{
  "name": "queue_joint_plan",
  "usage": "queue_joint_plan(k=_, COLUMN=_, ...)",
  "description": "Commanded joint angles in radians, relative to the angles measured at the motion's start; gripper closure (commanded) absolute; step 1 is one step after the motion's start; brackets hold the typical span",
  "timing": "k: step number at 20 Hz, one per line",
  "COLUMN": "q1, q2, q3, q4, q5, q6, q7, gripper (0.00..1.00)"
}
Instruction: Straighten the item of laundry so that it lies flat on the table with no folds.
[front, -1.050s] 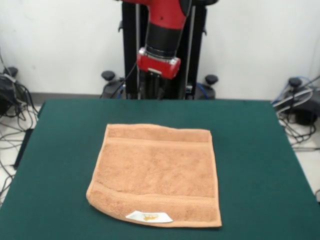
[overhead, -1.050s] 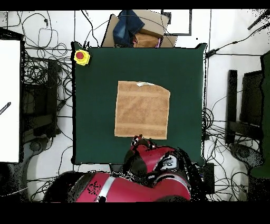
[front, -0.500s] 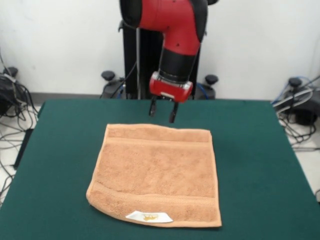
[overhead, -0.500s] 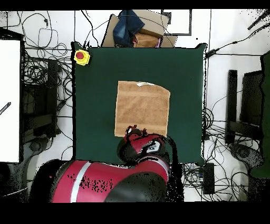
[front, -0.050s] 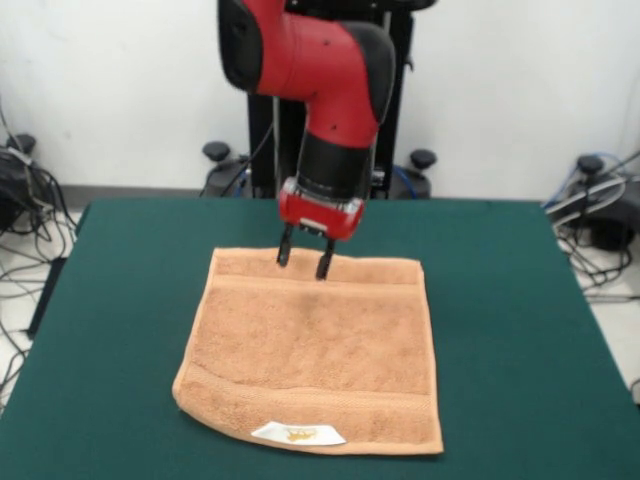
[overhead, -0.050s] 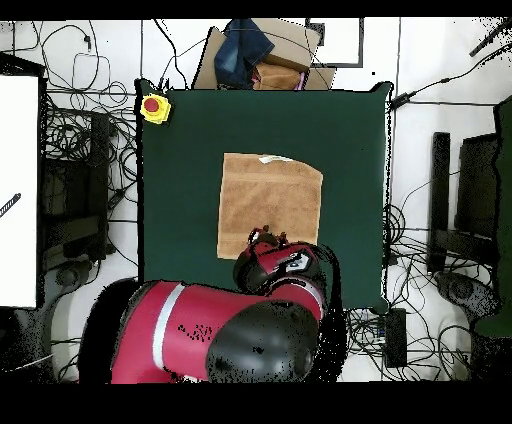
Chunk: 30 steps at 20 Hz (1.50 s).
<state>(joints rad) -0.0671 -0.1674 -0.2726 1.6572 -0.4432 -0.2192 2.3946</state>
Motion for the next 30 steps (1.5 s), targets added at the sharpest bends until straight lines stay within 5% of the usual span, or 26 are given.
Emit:
queue_joint_plan(k=1, q1=-0.021, q2=0.096, q3=0.034, q4=-0.139, q5=0.032, q6=-0.056, q7=0.047, gripper=0.0)
queue_joint_plan(k=12, q1=-0.058, q2=0.015, q3=0.169, q4=-0.054, q5=-0.036, q6=0.184, q7=-0.02, gripper=0.0)
queue_joint_plan(k=30, q1=0.032, q2=0.032, q3=0.138, q4=-0.002, q5=-0.021, q6=0.135, q7=0.055, gripper=0.0)
